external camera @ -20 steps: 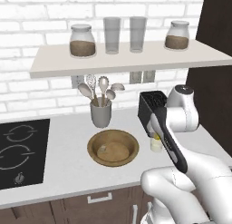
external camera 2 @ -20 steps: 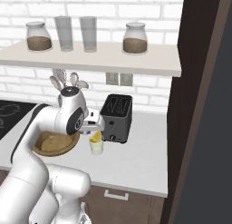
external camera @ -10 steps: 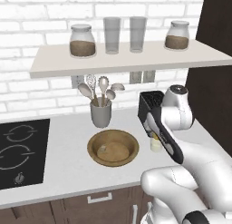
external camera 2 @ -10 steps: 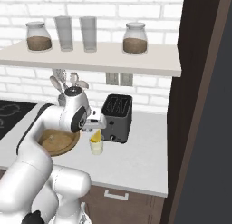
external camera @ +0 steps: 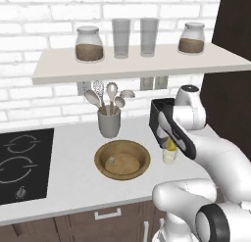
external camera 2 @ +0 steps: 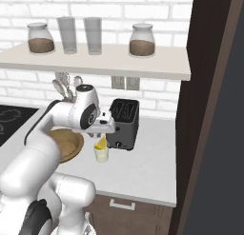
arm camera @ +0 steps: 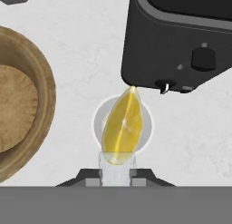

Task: Grab a lemon wedge from the fridge and one ice cube from the ice bowl, and put them in the glass of lemonade.

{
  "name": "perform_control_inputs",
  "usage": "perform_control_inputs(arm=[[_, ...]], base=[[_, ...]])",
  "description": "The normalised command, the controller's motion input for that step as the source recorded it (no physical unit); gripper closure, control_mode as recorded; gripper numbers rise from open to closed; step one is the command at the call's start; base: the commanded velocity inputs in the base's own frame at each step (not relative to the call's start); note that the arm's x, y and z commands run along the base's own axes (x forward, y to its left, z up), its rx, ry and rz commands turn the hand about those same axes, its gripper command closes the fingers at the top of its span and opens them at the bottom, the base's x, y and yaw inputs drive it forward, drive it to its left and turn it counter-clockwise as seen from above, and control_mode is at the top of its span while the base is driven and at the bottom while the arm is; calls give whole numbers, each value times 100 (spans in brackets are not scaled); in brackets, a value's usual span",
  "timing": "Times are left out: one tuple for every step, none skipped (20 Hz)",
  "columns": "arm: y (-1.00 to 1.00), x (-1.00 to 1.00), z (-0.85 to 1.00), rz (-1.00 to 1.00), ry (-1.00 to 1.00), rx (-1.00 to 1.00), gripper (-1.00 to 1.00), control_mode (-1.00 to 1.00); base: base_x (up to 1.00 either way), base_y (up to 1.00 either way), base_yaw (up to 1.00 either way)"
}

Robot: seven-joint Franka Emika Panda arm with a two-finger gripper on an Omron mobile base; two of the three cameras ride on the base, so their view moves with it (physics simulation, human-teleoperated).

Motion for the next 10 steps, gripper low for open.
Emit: perform_control_inputs(arm=[[0, 16, 0, 0, 12, 0, 100, -100], [5, 0, 4, 0, 0, -8, 100, -100], [37, 0, 20, 0, 0, -25, 100, -100], [27, 7, 4, 0, 2, -13, 100, -100], [0, 17, 0, 0, 4, 0, 100, -100], [0, 14, 0, 0, 1, 0, 100, -100], [0, 16, 0, 0, 1, 0, 100, -100], [0, 19, 0, 0, 1, 0, 100, -100], [0, 21, 0, 0, 1, 0, 100, -100], [0, 22, 0, 0, 1, 0, 100, -100]], base=[[0, 0, 0], [0, 0, 0], [0, 0, 0], [0, 0, 0], [0, 0, 0], [0, 0, 0], [0, 0, 0], [0, 0, 0], [0, 0, 0], [0, 0, 0]])
